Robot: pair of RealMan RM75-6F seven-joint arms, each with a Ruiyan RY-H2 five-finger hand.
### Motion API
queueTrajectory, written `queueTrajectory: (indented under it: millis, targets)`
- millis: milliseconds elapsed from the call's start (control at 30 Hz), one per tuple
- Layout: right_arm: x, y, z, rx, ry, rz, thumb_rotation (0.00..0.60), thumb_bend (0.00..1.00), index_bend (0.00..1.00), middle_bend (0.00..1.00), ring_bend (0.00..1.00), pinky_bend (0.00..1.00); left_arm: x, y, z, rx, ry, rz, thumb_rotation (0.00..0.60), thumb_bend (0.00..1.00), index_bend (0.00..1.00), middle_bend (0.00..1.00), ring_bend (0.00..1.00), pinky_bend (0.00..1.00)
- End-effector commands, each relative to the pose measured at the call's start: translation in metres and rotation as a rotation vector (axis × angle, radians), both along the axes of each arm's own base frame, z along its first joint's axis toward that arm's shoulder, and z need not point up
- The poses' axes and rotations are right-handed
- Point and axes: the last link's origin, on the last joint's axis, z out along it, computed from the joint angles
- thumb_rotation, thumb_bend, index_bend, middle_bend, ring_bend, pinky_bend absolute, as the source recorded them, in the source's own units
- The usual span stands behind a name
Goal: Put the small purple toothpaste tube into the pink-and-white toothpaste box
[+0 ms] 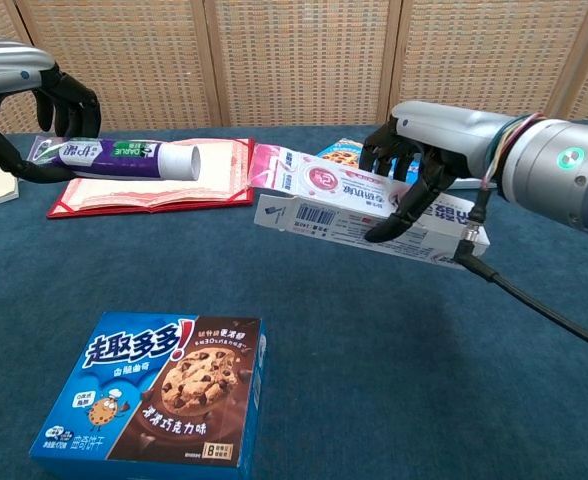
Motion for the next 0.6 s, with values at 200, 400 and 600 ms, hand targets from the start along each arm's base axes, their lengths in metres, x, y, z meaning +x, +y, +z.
queueTrajectory:
  millis: [200,400,600]
  targets:
    - [0.001,0.0,0.001,0.002,-0.004,0.004,0.6,0.18,0.63,0.53,0.42,0.48,0.006,-0.002,-0.007,-0.032,0.038,0.013,0.6,0.47,0.86,0.64,0.44,0.41]
    - [0.002,0.001,0.003,0.003,-0.011,0.005,0.6,0.18,0.63,0.53,0.42,0.49,0.011,-0.003,-0.015,-0.045,0.047,0.017,0.6,0.47,0.86,0.64,0.44,0.41]
    - [0.004,0.002,0.001,0.012,-0.008,0.013,0.6,0.18,0.63,0.53,0.42,0.48,0.017,-0.003,-0.025,-0.045,0.025,0.007,0.6,0.47,0.86,0.64,0.44,0.41]
